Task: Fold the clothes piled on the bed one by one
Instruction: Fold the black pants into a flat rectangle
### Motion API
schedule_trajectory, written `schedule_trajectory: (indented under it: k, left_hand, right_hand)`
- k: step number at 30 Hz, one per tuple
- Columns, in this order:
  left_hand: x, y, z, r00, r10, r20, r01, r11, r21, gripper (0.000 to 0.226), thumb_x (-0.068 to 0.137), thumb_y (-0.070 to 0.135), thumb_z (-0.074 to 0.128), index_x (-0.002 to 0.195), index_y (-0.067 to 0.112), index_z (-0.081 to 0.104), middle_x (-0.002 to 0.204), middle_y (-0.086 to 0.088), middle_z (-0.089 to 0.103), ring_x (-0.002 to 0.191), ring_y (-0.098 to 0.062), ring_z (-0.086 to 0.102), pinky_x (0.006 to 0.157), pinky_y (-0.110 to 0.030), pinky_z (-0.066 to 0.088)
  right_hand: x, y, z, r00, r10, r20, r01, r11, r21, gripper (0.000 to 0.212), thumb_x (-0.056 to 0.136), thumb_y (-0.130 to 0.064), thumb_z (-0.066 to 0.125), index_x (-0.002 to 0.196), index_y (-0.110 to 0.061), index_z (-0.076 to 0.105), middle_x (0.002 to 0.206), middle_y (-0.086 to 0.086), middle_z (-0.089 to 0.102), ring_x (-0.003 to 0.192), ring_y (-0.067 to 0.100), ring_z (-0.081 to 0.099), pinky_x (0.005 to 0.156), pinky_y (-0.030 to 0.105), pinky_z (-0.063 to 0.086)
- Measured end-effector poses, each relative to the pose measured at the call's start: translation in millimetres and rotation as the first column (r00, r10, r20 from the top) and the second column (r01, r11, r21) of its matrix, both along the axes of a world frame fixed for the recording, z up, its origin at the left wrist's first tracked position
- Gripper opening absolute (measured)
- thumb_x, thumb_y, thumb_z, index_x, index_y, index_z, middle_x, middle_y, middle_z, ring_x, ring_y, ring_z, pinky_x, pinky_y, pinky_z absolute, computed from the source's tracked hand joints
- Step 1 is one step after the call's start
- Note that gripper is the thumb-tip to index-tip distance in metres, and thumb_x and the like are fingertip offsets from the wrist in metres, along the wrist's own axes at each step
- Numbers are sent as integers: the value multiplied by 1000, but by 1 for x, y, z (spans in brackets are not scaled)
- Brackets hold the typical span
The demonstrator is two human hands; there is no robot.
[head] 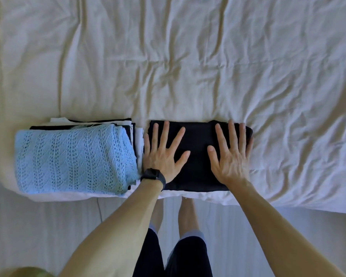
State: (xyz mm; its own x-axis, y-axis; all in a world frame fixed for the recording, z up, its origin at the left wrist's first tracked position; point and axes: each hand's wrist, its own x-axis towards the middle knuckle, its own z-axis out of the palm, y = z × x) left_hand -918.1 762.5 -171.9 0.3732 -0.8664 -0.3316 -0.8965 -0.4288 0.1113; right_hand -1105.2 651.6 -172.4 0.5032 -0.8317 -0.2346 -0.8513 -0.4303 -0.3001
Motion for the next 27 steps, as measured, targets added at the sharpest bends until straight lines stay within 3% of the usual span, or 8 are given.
schedule_trajectory:
  k: [4,9,16,22,25,27]
  left_hand:
    - [2,-1,-6,1000,5,-8,-5,1000,-28,70,95,69,27,158,43,11,168,-8,5,154,-36,2,122,-56,1]
    - [1,-1,-7,1000,-5,11,6,999,-44,69,95,70,29,158,45,14,168,-8,5,154,-38,2,122,-57,0]
    - [4,-6,-3,997,10,77,-11,1000,10,72,92,77,24,156,49,6,167,-17,-4,149,-52,-8,122,-55,-3]
    - [5,-14,23,996,-32,86,15,980,197,73,90,78,6,153,49,-16,164,-19,-17,145,-53,-22,118,-60,-16]
    - [6,-25,57,983,-127,134,85,957,279,74,96,69,21,157,39,-8,163,-27,-11,145,-50,-26,115,-64,-18]
    - [11,-30,88,972,-218,86,186,942,281,74,98,53,36,160,31,1,165,-23,-3,149,-41,-24,116,-64,-12]
  right_hand:
    - [-2,3,-10,997,-76,17,77,997,-7,68,101,-58,37,162,-34,21,172,-1,6,158,29,-2,122,64,6]
    - [-11,8,-15,989,-150,-1,150,989,2,72,101,-68,23,163,-37,8,170,-11,-13,158,23,-7,123,61,7]
    - [-6,11,-16,983,-180,-31,181,983,18,74,99,-68,24,162,-38,-2,168,-11,-20,157,27,-11,124,61,2]
    - [1,18,14,924,-354,-148,371,922,112,82,96,-76,29,160,-42,-10,171,-2,-12,157,24,-11,124,58,-6]
    - [-4,22,51,905,-369,-212,402,905,139,80,98,-70,31,161,-39,-6,172,-1,-3,157,24,-11,125,59,-5]
    - [-8,27,88,932,-310,-190,336,934,122,74,101,-62,36,163,-37,3,172,-3,6,158,23,-7,126,57,-3]
